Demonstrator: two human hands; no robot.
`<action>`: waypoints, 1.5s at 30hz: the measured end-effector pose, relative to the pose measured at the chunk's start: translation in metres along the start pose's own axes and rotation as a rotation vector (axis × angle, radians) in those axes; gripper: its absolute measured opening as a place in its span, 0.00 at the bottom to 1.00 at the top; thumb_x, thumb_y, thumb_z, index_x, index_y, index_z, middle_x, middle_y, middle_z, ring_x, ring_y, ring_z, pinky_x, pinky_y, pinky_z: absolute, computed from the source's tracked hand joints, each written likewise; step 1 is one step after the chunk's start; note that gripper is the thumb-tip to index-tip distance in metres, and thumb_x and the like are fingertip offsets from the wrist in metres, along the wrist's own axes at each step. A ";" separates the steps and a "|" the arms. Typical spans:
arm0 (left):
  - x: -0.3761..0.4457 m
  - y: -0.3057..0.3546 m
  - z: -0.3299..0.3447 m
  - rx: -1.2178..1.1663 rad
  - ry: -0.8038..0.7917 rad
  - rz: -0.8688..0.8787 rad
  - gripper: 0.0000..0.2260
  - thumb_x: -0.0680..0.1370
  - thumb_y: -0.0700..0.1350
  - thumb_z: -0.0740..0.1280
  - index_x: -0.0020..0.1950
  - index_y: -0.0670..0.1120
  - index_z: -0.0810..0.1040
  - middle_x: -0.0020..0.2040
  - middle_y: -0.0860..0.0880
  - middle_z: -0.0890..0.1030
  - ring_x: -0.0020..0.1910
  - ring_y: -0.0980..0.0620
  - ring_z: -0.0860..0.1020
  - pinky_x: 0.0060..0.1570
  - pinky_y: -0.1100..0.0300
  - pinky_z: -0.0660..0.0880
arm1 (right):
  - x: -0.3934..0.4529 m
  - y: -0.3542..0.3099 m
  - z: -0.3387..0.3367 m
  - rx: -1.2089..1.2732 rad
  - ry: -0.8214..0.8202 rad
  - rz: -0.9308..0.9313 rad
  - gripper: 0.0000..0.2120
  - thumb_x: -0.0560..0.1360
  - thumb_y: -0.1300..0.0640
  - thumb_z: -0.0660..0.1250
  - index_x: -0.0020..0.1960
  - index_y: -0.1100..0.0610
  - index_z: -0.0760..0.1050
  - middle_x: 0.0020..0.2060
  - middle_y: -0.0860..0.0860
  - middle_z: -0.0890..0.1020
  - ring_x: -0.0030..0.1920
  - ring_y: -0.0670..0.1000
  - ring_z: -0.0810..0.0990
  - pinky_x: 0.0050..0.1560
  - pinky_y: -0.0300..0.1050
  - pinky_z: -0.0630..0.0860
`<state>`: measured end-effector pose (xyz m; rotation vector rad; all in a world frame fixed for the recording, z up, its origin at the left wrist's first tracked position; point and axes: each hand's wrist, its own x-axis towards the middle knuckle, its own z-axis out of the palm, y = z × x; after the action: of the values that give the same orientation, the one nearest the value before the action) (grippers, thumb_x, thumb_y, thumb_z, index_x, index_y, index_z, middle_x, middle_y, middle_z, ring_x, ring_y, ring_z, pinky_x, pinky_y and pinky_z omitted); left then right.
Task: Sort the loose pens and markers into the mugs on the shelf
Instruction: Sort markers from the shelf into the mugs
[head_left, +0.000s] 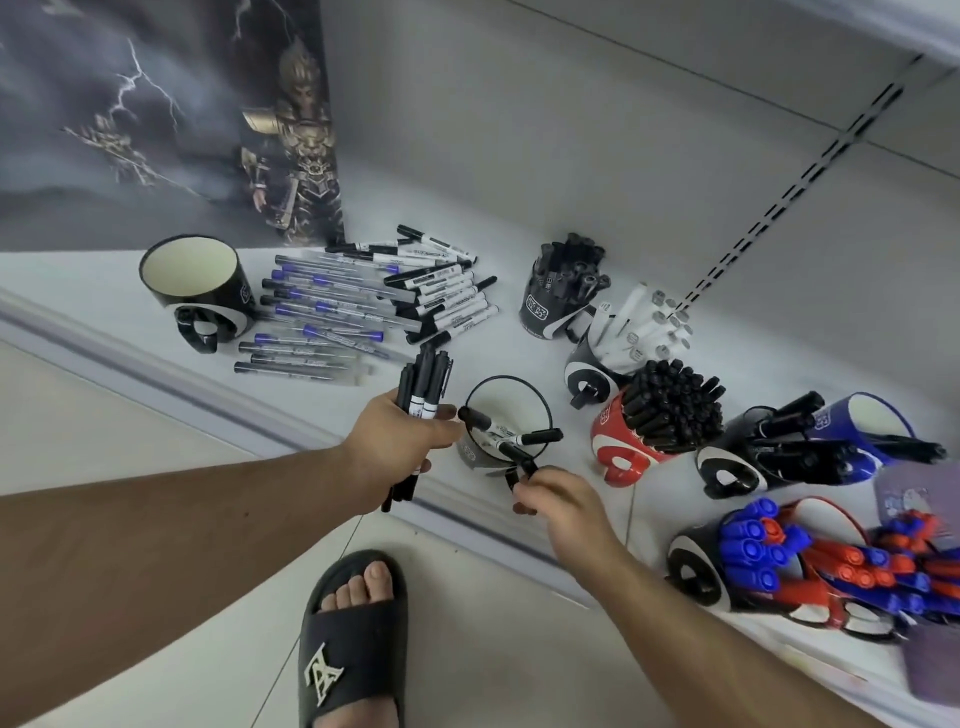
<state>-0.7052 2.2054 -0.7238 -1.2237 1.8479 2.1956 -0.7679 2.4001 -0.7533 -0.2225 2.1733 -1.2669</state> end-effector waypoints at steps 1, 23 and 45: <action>0.000 0.000 0.000 0.004 -0.004 0.001 0.10 0.71 0.38 0.74 0.51 0.45 0.79 0.50 0.52 0.84 0.45 0.50 0.81 0.33 0.60 0.71 | 0.001 0.001 0.000 -0.019 0.001 -0.011 0.12 0.63 0.49 0.68 0.33 0.60 0.77 0.36 0.53 0.78 0.45 0.56 0.78 0.46 0.46 0.70; -0.015 0.046 0.037 1.127 -0.343 0.758 0.35 0.67 0.47 0.73 0.68 0.54 0.58 0.57 0.52 0.73 0.48 0.50 0.77 0.48 0.56 0.75 | -0.041 -0.086 -0.017 0.242 0.272 -0.092 0.01 0.76 0.59 0.70 0.45 0.56 0.79 0.30 0.53 0.82 0.23 0.48 0.77 0.23 0.41 0.71; 0.031 0.027 0.003 0.769 -0.042 0.438 0.06 0.72 0.47 0.74 0.40 0.56 0.78 0.40 0.56 0.81 0.36 0.57 0.78 0.32 0.69 0.69 | 0.014 -0.060 -0.035 -0.355 0.596 -0.528 0.08 0.71 0.59 0.76 0.49 0.60 0.82 0.42 0.55 0.83 0.43 0.55 0.81 0.47 0.35 0.72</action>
<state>-0.7409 2.1860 -0.7193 -0.6541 2.7317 1.3211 -0.8079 2.3879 -0.6965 -0.6709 2.9914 -1.3229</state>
